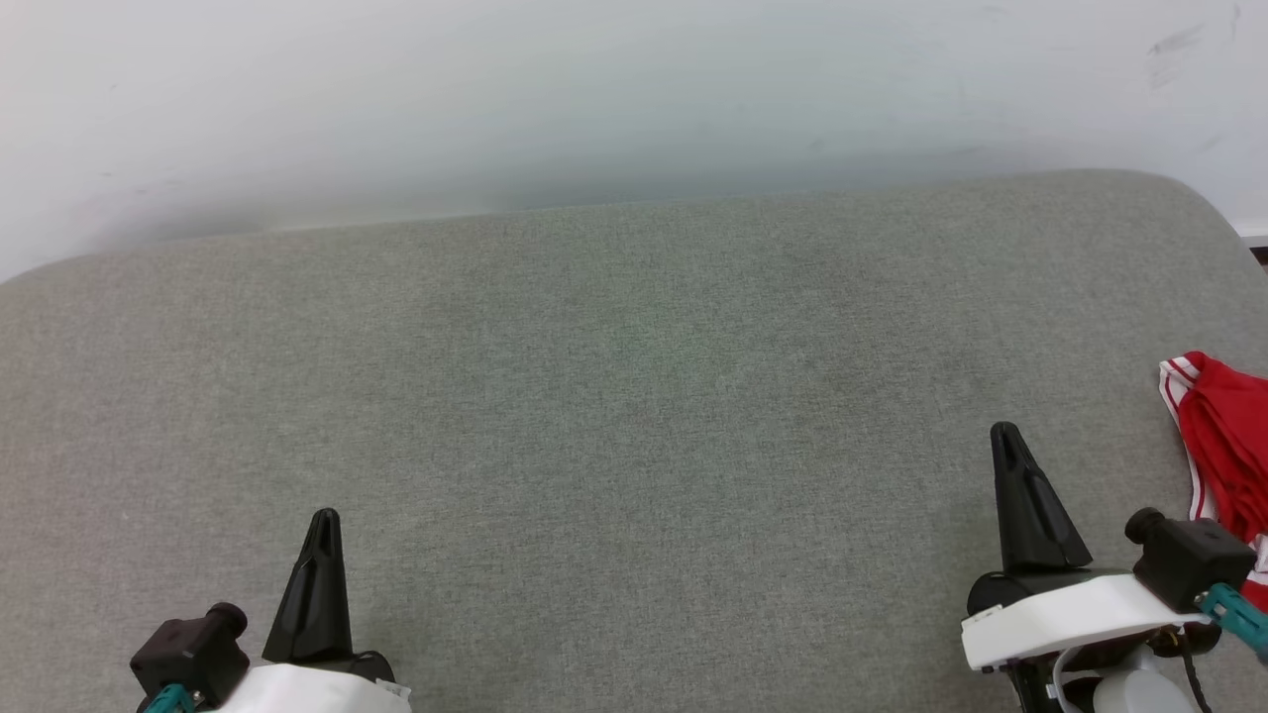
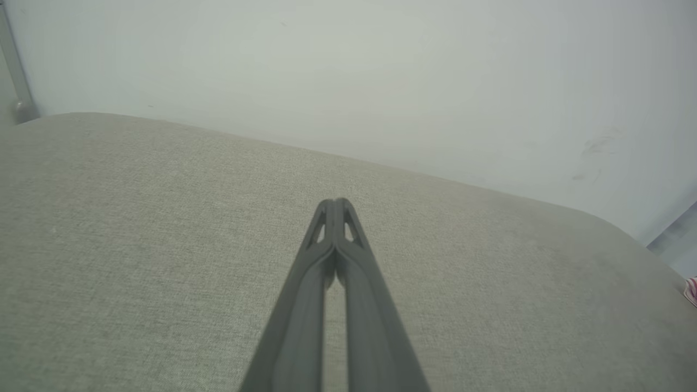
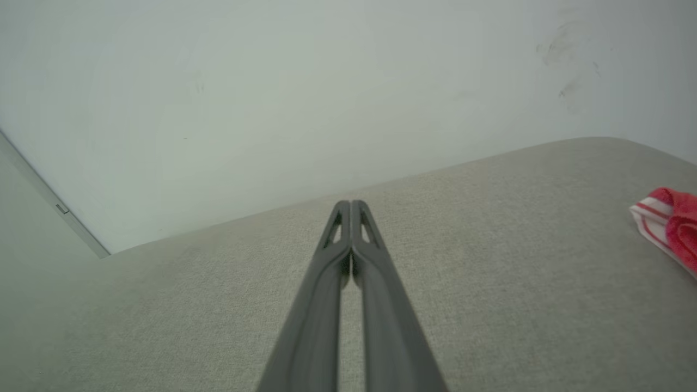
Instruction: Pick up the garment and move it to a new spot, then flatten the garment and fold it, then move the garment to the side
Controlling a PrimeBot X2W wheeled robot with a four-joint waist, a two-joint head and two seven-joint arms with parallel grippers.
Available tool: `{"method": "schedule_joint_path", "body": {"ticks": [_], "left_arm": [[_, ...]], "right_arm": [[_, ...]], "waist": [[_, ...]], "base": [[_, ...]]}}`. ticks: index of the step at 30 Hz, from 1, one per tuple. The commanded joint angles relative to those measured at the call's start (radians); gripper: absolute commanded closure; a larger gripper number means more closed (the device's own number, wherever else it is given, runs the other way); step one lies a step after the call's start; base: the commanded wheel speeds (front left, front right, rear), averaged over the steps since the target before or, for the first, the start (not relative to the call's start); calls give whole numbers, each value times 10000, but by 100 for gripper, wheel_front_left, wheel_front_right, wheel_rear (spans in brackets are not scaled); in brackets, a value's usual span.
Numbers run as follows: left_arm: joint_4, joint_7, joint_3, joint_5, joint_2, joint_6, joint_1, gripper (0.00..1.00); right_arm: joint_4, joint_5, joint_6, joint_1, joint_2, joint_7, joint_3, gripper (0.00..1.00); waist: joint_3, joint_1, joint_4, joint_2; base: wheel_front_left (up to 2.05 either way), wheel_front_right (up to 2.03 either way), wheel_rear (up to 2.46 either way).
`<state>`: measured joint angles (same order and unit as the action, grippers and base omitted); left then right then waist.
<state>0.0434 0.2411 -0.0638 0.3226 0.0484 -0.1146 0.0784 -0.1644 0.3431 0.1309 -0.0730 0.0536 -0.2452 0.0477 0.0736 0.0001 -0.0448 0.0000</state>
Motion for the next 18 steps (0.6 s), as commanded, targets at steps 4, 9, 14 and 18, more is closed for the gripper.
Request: {"method": "schedule_joint_path", "body": {"ticks": [4, 9, 14, 18], "left_arm": [[26, -214, 8, 1019, 55, -18, -277, 100], [185, -429, 5, 1903, 81, -30, -407, 100], [322, -632, -1, 2733, 103, -41, -524, 100], [393, -748, -6, 3208, 114, -48, -595, 100]], "right_arm": [[81, 1054, 0, -142, 95, 197, -52, 100], [16, 1950, 0, -167, 141, 385, -96, 100], [-39, 2790, 0, -186, 177, 569, -145, 100], [-69, 3267, -1, -196, 196, 678, -176, 100]], "waist": [[-27, -1, 17, 0], [-57, -1, 36, 0], [-86, -1, 55, 0], [-104, -1, 66, 0]], "base": [[0, 0, 0], [0, 0, 0], [0, 0, 0], [0, 0, 0]]}}
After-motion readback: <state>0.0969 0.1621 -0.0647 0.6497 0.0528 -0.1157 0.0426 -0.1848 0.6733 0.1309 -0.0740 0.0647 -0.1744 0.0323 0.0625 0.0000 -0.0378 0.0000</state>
